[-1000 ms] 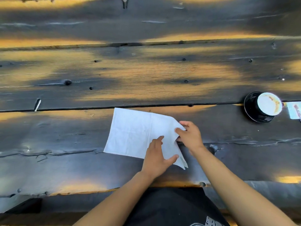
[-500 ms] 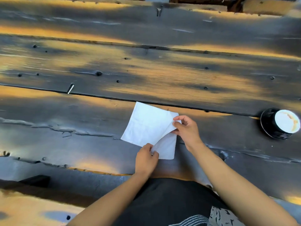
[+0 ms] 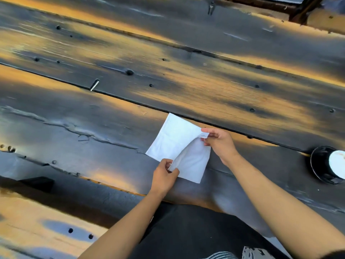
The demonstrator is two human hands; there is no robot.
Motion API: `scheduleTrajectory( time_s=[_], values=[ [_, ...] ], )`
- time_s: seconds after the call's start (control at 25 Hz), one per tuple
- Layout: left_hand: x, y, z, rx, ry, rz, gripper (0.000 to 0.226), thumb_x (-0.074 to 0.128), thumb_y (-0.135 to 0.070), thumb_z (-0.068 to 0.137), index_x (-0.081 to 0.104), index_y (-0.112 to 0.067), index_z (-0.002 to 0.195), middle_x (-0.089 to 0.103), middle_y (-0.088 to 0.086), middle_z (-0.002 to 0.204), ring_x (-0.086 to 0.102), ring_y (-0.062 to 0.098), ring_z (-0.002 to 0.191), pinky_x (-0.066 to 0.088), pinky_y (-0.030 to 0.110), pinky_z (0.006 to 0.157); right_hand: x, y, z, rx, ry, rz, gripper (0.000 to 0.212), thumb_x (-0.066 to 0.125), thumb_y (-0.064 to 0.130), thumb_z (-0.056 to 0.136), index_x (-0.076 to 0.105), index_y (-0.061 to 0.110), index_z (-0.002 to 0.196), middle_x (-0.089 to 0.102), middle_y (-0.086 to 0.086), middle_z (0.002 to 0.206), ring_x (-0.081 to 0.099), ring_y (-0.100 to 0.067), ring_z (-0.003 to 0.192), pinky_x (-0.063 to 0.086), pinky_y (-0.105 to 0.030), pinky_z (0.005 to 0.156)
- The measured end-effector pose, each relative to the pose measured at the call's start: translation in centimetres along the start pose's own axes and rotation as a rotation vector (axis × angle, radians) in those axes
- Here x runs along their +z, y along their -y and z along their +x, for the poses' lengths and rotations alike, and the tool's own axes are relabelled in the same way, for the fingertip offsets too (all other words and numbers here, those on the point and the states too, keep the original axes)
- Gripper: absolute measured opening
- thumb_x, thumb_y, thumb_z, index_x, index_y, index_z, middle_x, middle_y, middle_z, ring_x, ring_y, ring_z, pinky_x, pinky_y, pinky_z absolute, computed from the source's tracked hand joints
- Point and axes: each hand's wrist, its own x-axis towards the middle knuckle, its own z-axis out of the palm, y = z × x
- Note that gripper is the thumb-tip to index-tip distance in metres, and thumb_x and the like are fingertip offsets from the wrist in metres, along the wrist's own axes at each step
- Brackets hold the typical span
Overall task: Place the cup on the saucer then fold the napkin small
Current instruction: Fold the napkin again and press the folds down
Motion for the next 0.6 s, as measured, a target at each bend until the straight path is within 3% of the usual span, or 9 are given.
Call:
scheduleTrajectory(
  time_s=[0.16, 0.24, 0.32, 0.44, 0.6],
  values=[
    [0.0, -0.4, 1.3, -0.054, -0.018, -0.035, 0.046, 0.078, -0.025, 0.079, 0.048, -0.034, 0.113, 0.057, -0.003, 0.097, 0.058, 0.005, 0.077, 0.042, 0.001, 0.062, 0.9, 0.6, 2.6, 0.020, -0.036, -0.134, 0.015, 0.064, 0.009, 0.090, 0.074, 0.018, 0.098, 0.075, -0.007, 0.087, 0.068, -0.009, 0.070, 0.053, -0.023, 0.064],
    [-0.2, -0.6, 1.9, -0.056, -0.054, -0.065, 0.050, 0.078, -0.019, 0.077, 0.046, -0.033, 0.112, 0.054, -0.003, 0.098, 0.056, 0.008, 0.079, 0.044, 0.003, 0.061, 1.2, 0.9, 4.1, -0.012, -0.054, -0.289, 0.006, 0.067, 0.023, 0.090, 0.073, 0.025, 0.088, 0.073, -0.003, 0.080, 0.064, -0.011, 0.068, 0.050, -0.028, 0.066],
    [-0.5, -0.6, 2.5, -0.061, -0.090, -0.096, 0.048, 0.075, -0.013, 0.078, 0.046, -0.033, 0.110, 0.054, -0.001, 0.094, 0.054, 0.009, 0.077, 0.045, 0.004, 0.059, 1.7, 1.4, 5.8, -0.094, -0.047, -0.500, 0.008, 0.066, 0.031, 0.089, 0.070, 0.031, 0.082, 0.064, 0.009, 0.074, 0.058, -0.009, 0.072, 0.044, -0.025, 0.065],
    [-1.2, -0.6, 3.3, -0.082, -0.138, -0.169, 0.044, 0.071, -0.010, 0.080, 0.048, -0.034, 0.109, 0.054, 0.001, 0.086, 0.053, 0.007, 0.072, 0.045, 0.007, 0.056, 2.7, 2.0, 8.0, -0.175, 0.008, -0.643, 0.011, 0.063, 0.033, 0.090, 0.070, 0.025, 0.086, 0.059, 0.006, 0.091, 0.051, -0.008, 0.091, 0.038, -0.022, 0.075],
    [-2.4, -0.4, 4.3, -0.139, -0.247, -0.279, 0.041, 0.071, -0.013, 0.083, 0.052, -0.031, 0.115, 0.058, 0.002, 0.081, 0.056, 0.001, 0.066, 0.045, 0.009, 0.055, 4.9, 2.5, 11.0, -0.143, 0.114, -0.653, 0.016, 0.060, 0.028, 0.094, 0.069, 0.016, 0.094, 0.065, 0.007, 0.087, 0.056, -0.010, 0.078, 0.041, -0.020, 0.065]
  ],
)
